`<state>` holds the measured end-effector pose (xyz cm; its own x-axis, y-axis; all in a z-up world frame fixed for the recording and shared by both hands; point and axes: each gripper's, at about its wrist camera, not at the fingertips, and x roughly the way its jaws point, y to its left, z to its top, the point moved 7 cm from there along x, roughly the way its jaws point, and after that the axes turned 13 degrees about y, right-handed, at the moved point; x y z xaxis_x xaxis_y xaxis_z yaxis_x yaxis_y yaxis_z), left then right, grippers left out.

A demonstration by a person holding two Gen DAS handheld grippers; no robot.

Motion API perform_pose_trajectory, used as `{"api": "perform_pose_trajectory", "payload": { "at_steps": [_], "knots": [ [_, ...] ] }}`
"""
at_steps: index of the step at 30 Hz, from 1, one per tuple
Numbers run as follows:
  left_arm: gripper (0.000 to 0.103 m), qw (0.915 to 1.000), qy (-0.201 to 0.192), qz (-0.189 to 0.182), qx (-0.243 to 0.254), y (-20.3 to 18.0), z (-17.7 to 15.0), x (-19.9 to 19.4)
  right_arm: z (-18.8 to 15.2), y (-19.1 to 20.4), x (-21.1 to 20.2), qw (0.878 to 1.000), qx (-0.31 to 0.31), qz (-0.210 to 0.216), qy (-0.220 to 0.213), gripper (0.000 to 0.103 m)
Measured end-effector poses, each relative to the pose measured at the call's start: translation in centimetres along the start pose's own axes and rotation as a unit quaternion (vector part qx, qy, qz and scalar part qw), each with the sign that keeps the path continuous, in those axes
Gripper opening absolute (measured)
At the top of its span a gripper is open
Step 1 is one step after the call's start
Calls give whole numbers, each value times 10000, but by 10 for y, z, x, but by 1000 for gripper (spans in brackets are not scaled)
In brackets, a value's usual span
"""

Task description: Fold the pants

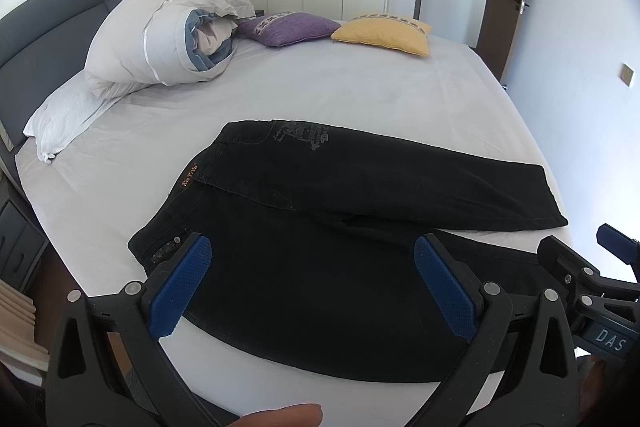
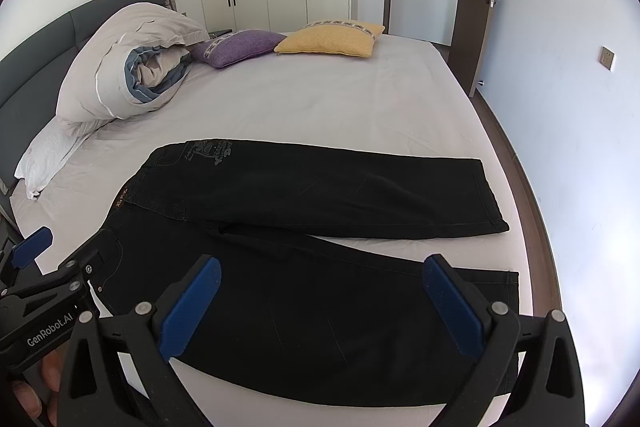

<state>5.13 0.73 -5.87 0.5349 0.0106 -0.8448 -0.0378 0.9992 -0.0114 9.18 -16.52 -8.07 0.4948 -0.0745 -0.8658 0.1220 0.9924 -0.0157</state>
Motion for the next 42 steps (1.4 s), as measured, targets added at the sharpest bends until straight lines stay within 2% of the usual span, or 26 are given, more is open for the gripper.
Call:
{"api": "perform_pose_trajectory", "payload": {
  "at_steps": [42],
  "knots": [
    [103,10000,37,13,6,3,-8,10,-4,-2,1,10000,-7,7,25,103]
  ]
}}
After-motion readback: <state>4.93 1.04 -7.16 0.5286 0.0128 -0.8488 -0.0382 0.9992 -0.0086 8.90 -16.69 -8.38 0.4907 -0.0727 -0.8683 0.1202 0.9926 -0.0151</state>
